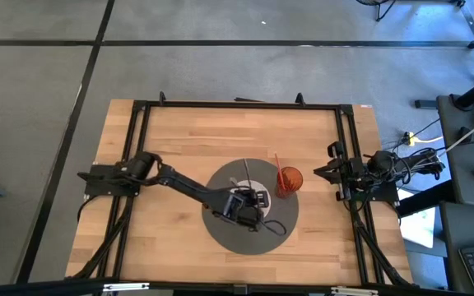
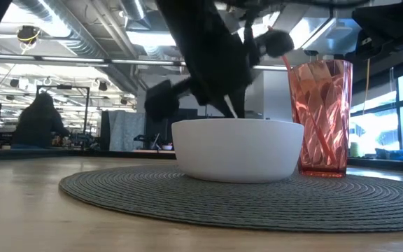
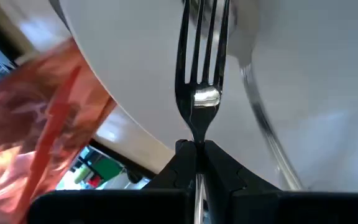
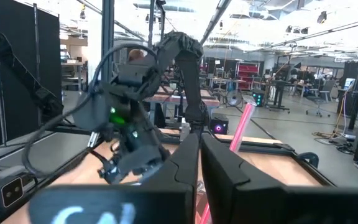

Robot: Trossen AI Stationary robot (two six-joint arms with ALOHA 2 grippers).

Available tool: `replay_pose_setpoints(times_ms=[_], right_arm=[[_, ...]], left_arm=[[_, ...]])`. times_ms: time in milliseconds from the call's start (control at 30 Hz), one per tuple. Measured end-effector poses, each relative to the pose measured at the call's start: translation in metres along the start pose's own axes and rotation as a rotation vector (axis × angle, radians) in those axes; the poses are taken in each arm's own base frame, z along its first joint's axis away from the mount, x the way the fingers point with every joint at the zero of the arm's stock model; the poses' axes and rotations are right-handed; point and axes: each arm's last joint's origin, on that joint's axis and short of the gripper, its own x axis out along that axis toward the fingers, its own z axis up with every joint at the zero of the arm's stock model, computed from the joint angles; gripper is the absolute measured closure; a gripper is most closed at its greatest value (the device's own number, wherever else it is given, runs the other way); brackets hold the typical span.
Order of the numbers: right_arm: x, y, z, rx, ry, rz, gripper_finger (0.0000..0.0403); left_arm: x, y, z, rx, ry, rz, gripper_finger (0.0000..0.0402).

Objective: Pick & Place Utensil
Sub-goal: Put the silver fork into the white bowl

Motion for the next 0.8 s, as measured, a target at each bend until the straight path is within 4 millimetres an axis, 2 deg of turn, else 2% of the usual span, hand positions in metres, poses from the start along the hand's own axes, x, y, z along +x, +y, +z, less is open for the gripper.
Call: replay_pose_setpoints(times_ms=[167,367,800], right_arm=[[0.0,0.0,0.0,0.0,0.0,0.0,0.0382],[0.0,0.0,0.0001,-0.009,-0.001,0.0,0.0382],[0.0,0.0,0.0,-0.012,0.0,0.0,0.0382]], left_arm=[[0.0097,-0.0025,0.0036,0.039,-0.012,-0.018,0.0395],[0.0093,-0.0033,0.0064,0.066,-0.085,-0.035,0.0393],[0.0085,-0.0004,0.0061,0.047,-0.053,-0.007,0.0357]])
